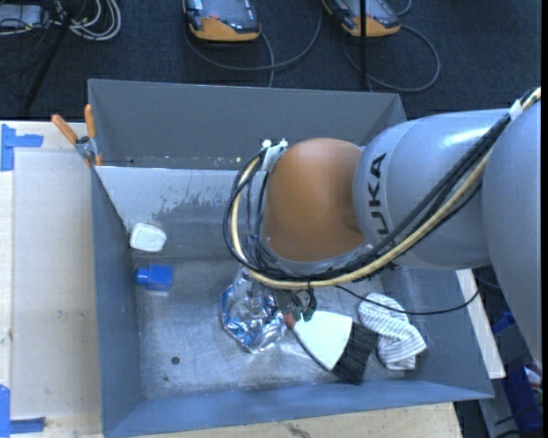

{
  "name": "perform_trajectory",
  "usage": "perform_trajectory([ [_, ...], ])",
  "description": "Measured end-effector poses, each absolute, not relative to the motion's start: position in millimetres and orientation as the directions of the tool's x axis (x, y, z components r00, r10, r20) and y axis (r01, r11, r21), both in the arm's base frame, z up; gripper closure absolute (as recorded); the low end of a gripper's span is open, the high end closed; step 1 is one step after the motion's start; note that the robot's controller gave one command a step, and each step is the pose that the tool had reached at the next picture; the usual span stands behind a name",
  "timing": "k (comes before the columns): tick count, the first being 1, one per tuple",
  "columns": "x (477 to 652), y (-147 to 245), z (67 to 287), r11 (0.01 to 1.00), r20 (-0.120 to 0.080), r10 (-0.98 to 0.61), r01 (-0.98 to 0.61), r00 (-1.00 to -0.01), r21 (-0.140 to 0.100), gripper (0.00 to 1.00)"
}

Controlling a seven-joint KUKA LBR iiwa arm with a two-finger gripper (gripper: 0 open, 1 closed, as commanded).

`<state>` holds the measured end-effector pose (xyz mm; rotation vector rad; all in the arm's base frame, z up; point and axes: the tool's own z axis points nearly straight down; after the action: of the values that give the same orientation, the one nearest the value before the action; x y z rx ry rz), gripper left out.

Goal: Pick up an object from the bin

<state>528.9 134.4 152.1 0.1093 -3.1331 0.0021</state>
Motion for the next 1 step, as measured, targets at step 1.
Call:
perform_trajectory([
  [1, 531.9, 133.3, 189.9, 0.997, -0.003, -0.076, -0.076, -0.997, 0.0, 1.0],
])
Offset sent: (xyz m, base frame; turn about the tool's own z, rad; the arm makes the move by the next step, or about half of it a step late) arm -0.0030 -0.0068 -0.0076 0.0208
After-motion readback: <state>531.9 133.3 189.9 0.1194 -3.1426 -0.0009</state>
